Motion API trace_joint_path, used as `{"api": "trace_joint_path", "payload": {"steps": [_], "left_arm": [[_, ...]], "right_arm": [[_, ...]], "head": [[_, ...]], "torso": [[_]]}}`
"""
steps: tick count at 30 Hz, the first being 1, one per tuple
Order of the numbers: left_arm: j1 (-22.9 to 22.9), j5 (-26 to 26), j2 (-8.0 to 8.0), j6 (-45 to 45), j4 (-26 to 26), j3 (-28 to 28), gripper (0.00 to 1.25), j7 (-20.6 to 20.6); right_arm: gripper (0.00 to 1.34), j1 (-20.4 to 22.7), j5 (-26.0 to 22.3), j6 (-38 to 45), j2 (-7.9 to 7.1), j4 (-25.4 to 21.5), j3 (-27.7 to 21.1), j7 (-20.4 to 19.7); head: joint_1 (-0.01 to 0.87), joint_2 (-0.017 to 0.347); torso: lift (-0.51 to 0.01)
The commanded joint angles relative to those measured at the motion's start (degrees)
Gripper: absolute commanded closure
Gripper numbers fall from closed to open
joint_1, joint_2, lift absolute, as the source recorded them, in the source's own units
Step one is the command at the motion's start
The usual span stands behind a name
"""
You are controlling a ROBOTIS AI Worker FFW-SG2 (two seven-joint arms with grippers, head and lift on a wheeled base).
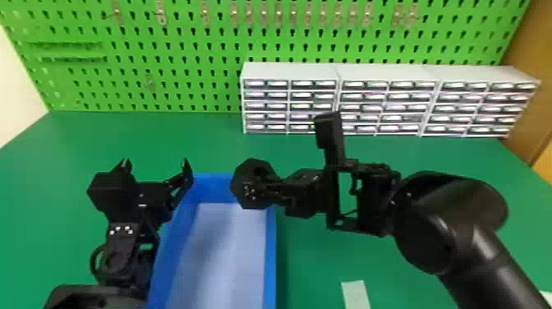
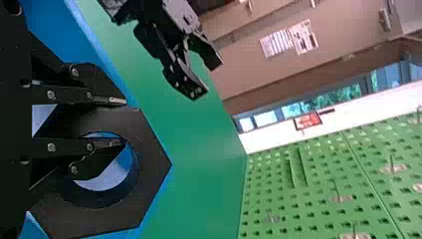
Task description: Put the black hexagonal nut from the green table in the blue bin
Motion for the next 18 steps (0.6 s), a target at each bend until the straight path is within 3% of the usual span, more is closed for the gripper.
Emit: {"api": "trace_joint_path", "payload": {"steps": [1,18], "left_arm": [[-0.1,-0.06,-0.15,-0.02,-0.01,0.1,0.15,0.0],[-0.54,0.2,-0.15,-0.46,0.08,0.54,0.15,0.0]], "right_arm": [[0.99,-1.6,-0.72,-0.75,0.18,1.16,2.24,0.18],[0.99,-3.44,-3.97,-3.21,0.09,3.35,7.6,0.36]], "head": [[0.657,0.057],[0.657,0.057]], "torso": [[-0.095],[-0.095]]}}
